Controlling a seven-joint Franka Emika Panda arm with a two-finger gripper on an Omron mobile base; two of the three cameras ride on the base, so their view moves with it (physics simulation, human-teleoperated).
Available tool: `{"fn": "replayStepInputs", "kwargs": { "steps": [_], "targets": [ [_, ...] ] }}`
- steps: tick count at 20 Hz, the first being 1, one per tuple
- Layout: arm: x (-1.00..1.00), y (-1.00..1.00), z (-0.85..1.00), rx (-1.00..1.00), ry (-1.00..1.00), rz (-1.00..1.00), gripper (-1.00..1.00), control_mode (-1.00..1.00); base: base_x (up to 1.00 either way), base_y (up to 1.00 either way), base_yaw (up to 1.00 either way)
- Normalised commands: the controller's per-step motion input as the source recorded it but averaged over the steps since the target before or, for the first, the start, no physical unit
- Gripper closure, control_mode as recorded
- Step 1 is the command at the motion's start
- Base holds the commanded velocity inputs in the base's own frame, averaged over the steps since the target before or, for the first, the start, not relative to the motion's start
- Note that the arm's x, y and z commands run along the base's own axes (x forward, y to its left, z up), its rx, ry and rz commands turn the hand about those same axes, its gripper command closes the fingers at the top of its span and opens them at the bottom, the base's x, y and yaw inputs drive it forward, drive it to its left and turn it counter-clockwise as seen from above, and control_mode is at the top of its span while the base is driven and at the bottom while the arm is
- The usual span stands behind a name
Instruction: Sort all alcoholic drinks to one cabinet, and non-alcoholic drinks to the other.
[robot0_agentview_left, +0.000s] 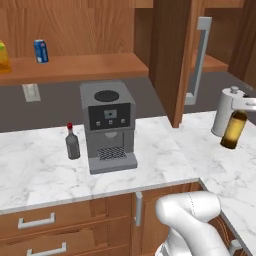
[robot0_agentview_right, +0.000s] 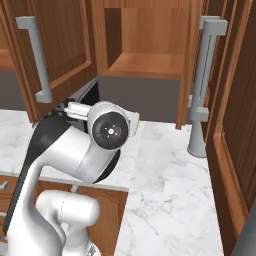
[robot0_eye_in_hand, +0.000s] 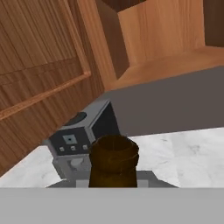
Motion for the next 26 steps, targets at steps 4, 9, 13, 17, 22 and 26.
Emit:
{"fn": "replayStepInputs", "kwargs": {
  "steps": [4, 9, 13, 17, 22, 26],
  "targets": [
    [0.46, 0.0, 0.21, 0.0, -0.12, -0.14, 1.0, -1.0, 0.0, 0.0, 0.0],
    [0.68, 0.0, 0.07, 0.0, -0.05, -0.1, 1.0, -1.0, 0.0, 0.0, 0.0],
    [0.64, -0.08, 0.25, 0.0, -0.05, -0.03, 1.0, -1.0, 0.0, 0.0, 0.0],
    [0.62, -0.3, 0.31, 0.0, 0.0, 0.0, 1.0, -1.0, 0.0, 0.0, 0.0],
    [0.55, -0.29, 0.28, 0.0, 0.02, 0.0, 1.0, -1.0, 0.0, 0.0, 0.0],
    [0.56, -0.11, 0.25, -0.01, 0.05, 0.0, 1.0, -1.0, 0.0, 0.0, 0.0]
  ]
}}
